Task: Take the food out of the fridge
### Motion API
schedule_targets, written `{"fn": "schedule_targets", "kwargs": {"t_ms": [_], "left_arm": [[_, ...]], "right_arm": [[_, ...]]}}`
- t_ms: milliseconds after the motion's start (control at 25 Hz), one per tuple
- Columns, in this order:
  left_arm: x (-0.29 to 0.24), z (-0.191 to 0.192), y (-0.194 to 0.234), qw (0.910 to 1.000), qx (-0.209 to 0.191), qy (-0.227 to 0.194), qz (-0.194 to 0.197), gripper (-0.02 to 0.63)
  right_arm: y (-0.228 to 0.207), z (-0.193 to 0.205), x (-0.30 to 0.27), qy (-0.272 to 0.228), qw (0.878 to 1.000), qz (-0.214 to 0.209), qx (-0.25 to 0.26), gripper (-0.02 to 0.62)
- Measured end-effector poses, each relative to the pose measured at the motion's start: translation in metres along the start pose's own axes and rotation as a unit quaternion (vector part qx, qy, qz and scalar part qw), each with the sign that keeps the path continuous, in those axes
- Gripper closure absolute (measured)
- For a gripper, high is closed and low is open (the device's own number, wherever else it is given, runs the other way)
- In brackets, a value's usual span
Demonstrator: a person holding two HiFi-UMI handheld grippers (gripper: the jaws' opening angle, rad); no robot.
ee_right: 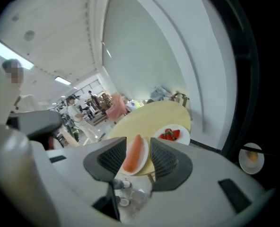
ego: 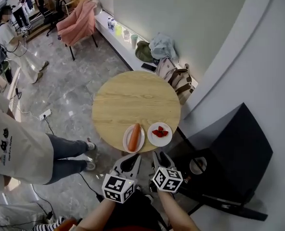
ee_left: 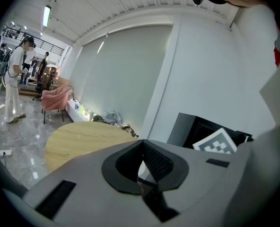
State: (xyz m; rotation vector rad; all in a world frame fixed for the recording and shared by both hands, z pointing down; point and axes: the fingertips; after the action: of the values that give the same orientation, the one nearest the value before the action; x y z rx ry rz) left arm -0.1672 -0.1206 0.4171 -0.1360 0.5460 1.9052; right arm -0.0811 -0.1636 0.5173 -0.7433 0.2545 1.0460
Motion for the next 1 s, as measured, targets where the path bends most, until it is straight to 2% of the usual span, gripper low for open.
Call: {"fn": "schedule_targets", "kwargs": {"t_ms": [200,400,600,760,1000], "left_arm": [[0.009,-0.012,-0.047,0.9989,-0.021,-0.001,0.042,0.597],[0.032,-0.003,-0.088,0.9956,-0.025,0.019,0.089,0.597],[0.048,0.008,-0.112,0.9947,-0.039,0.032,0.089,0.598],[0.056,0.008,-0.124,0.9953,-0.034,0.014,0.089,0.598],[0.063,-0.003,-0.133,0.9941,-0.056,-0.004,0.093,0.598]], "right_arm": [[0.038,-0.015,0.088,-0.053,0.997,-0.041,0.042,0.433],[0.046,-0.009,0.147,-0.055,0.995,-0.060,0.052,0.433],[0.040,-0.007,0.189,-0.074,0.994,-0.046,0.066,0.433],[0.035,-0.002,0.210,-0.088,0.994,-0.042,0.054,0.433],[0.038,-0.006,0.229,-0.115,0.990,-0.064,0.048,0.433]]}}
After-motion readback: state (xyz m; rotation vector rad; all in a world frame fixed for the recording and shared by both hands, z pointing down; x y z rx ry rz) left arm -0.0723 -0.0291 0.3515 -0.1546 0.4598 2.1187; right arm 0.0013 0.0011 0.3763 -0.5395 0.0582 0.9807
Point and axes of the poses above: the fingertips, and each gripper's own axes: x backward along the fingers, y to its left, z out of its underside, and after that the axes turned 2 degrees about y, right-handed
